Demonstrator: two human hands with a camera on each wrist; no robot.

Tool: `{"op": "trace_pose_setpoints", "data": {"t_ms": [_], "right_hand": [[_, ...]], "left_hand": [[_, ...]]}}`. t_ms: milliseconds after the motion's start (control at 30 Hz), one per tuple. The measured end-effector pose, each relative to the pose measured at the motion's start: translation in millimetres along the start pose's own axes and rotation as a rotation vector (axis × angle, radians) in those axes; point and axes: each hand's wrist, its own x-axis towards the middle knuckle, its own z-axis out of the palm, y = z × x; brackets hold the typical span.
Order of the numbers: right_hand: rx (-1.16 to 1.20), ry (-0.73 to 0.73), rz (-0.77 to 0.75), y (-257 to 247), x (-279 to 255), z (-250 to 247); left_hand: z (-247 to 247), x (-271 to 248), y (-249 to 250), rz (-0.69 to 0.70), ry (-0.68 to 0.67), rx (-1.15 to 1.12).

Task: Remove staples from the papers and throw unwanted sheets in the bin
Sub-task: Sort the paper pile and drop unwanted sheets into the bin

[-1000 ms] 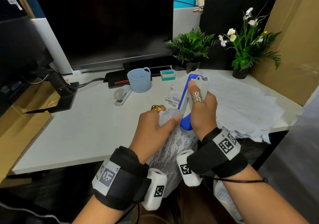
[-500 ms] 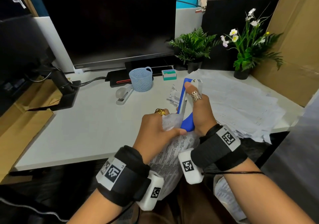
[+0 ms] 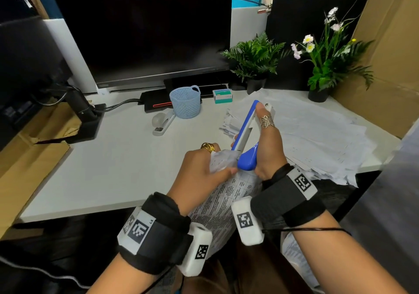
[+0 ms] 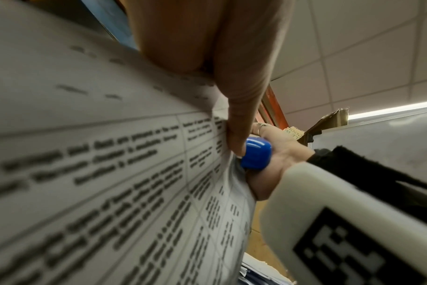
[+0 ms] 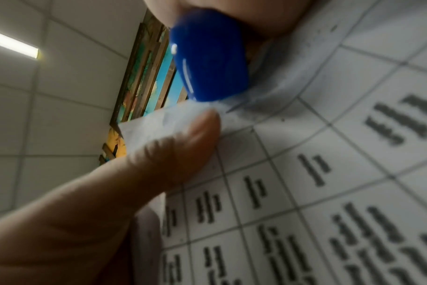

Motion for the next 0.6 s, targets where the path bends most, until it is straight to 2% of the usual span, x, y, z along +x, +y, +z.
{"op": "trace_pose_setpoints", "data": {"t_ms": [300,400,500,600], "right_hand": [[-0.084,0.04,-0.005,15.8,6.7,2.8],[-0.088,-0.05,0.031,17.2,19.4,11.2],[-0.212,-0.16,0.179,16.7,46.4,20.6],[-0.283,-0.187,0.256,11.5,70.4,20.7]], "left_hand": [[-1.6,-8.1,-2.7,0.049,-0.043,0.039],[-6.7,-6.5,-9.3,-0.003,-0.009,0.001],[-18.4,-2.3,-26.2,-0.122,0.038,0.019],[-34.4,-1.5,-38.2,-0.18,0.049,0.014]]}}
